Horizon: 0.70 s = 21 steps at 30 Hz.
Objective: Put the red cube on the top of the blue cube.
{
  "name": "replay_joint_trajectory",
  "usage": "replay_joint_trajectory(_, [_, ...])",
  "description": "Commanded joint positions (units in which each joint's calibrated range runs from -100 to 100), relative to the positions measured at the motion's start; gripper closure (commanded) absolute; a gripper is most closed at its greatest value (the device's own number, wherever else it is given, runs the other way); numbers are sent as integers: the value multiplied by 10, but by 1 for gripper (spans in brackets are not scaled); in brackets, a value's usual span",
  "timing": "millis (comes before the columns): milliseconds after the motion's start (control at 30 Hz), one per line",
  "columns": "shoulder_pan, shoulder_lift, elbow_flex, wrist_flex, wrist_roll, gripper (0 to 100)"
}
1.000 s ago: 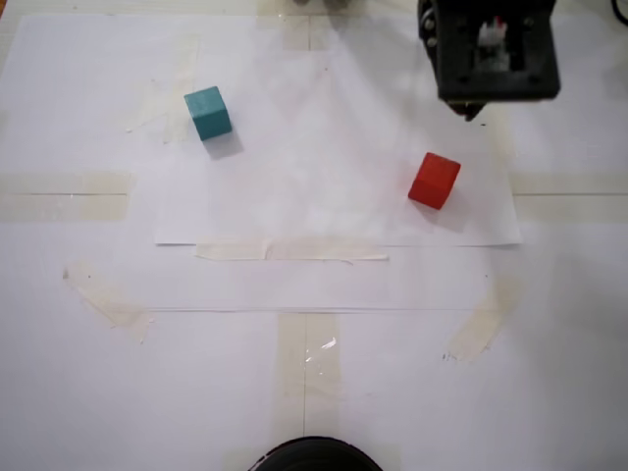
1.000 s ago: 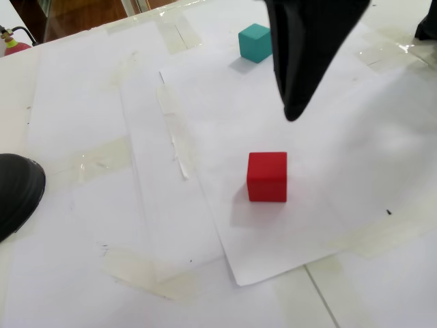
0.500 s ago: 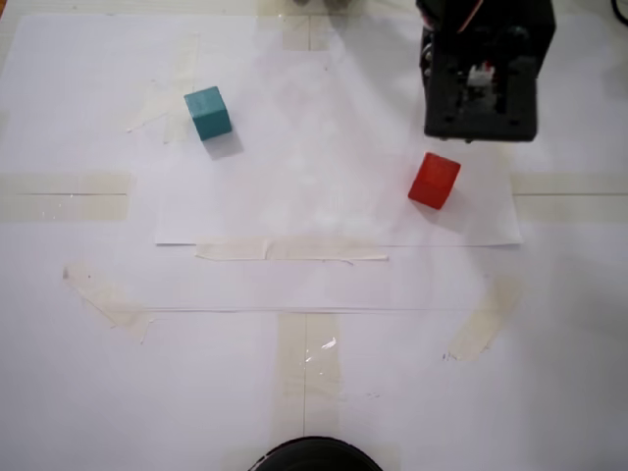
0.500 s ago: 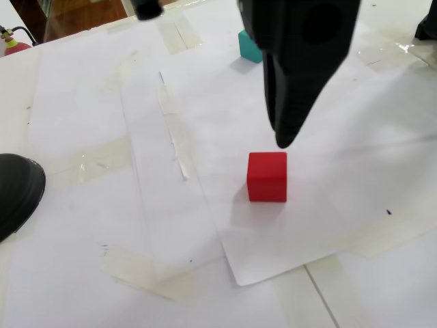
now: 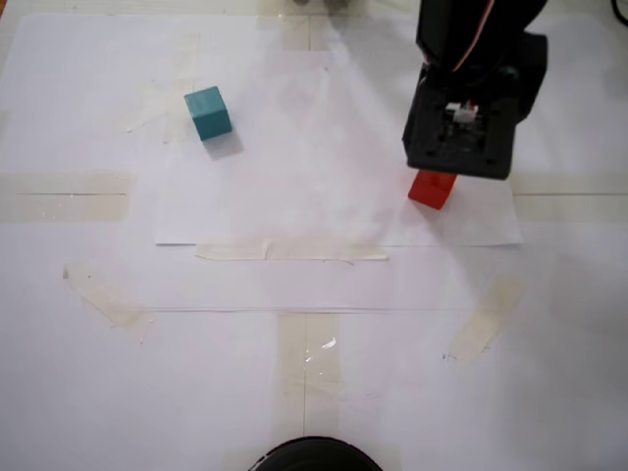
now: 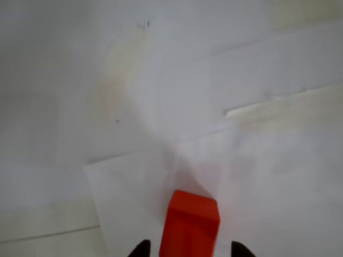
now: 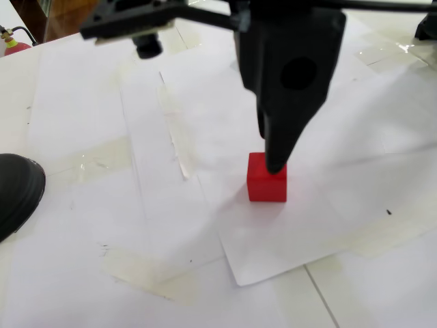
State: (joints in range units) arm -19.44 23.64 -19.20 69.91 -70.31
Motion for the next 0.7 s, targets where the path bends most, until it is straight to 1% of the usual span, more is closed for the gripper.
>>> replay_joint_trajectory(0, [10,0,-21,-37,-9,75])
replay_joint_trajectory(367, [10,18,-5,-50,-11,72])
replay_joint_trajectory(667, [8,18,55,-97,-18,72])
